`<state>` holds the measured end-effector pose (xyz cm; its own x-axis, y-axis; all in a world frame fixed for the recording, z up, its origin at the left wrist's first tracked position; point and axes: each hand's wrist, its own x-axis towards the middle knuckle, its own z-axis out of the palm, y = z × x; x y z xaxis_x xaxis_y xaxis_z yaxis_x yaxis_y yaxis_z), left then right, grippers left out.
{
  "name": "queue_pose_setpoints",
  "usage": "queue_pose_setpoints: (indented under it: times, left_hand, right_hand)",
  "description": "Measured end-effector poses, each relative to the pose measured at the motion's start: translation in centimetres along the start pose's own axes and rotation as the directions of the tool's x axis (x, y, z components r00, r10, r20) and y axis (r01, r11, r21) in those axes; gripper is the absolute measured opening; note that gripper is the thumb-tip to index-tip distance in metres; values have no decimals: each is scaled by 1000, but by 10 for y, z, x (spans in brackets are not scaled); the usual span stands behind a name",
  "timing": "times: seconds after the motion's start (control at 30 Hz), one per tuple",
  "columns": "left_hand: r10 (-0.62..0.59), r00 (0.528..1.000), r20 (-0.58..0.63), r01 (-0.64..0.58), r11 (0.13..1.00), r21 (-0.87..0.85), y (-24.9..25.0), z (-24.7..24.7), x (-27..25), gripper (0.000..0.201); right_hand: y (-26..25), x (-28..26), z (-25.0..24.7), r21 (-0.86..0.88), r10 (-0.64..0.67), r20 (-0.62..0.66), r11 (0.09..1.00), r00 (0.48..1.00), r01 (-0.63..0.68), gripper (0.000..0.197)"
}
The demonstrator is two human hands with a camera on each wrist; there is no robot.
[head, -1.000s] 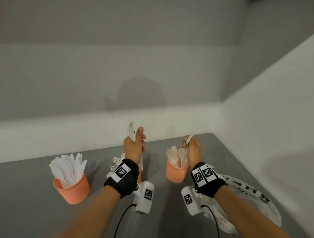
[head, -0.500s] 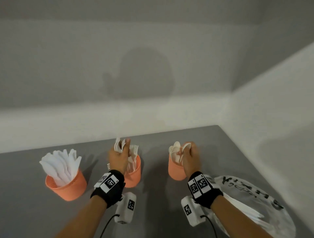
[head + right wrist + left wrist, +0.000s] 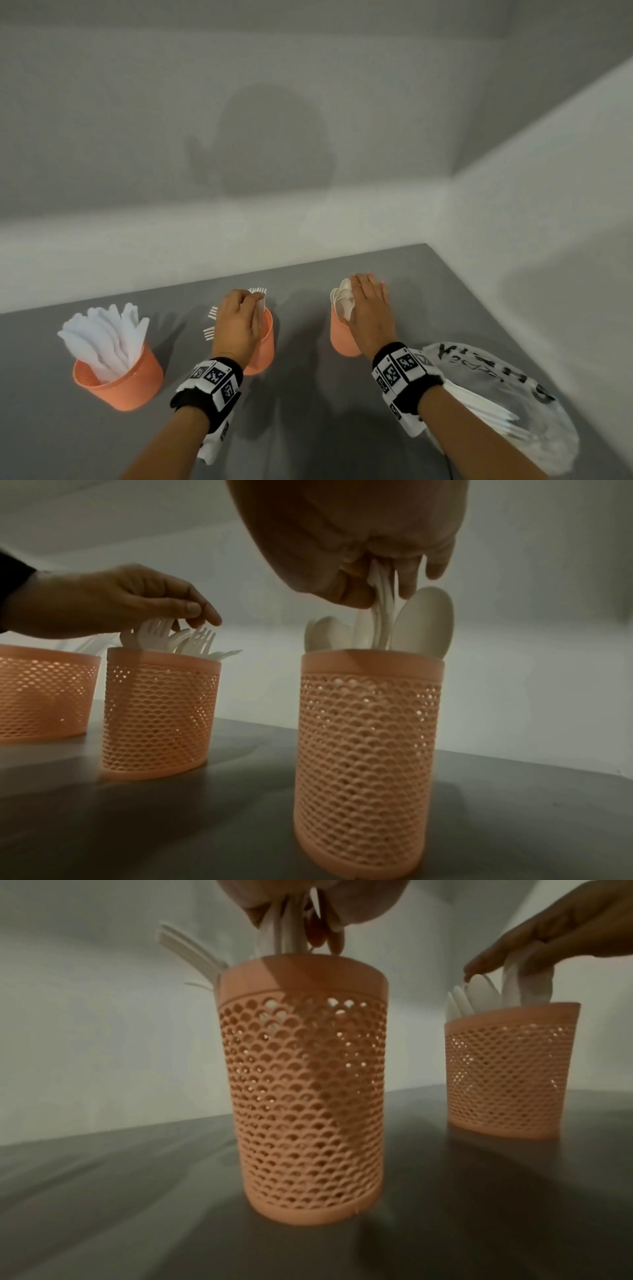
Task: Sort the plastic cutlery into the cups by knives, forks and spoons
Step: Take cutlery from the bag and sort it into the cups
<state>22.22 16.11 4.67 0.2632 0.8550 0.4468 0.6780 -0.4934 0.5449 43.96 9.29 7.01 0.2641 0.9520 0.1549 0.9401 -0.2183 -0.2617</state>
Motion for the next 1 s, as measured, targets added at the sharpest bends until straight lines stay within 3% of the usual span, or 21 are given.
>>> queue_pose_setpoints:
  times: [0.1,0.3,0.43,0.57,0.67,0.77,0.9,1.0]
  left_hand:
    - [21,996,89,-33,990,138,10,-1,-3,44]
    - [-90,944,317,-24,941,338,11,-3,-3,59]
    - [-105,964,245,15,939,344,18,-4,-5,71]
    - [-41,984,171,-2,969,247,40,-16,-10,71]
    - [59,989,133,-67,996,63,68,-25,-13,70]
    - [91,979,182,-59,984,-170,102,-26,-26,55]
    - [152,945,288,-54,945,-322,138,-8,-50,56]
    - [151,903,403,22,918,-395,162,7,-69,53]
  right_hand:
    - [0,-1,2,-201,27,-5,979,1000,-28,50]
    - [0,-7,7,-162,48,44,986,998,-40,69]
    - [0,-13,-5,-32,43,70,999,997,-41,105]
    - [3,-30,-27,181,60,-145,983,988,-33,87]
    - [16,-45,-51,307,70,-224,952,972,3,51]
    - [35,-69,-72,401,160,-174,913,972,-78,23]
    - [71,-113,-81,328,315,-34,900,948,-287,22]
    - [100,-145,-77,188,394,73,897,916,-401,27]
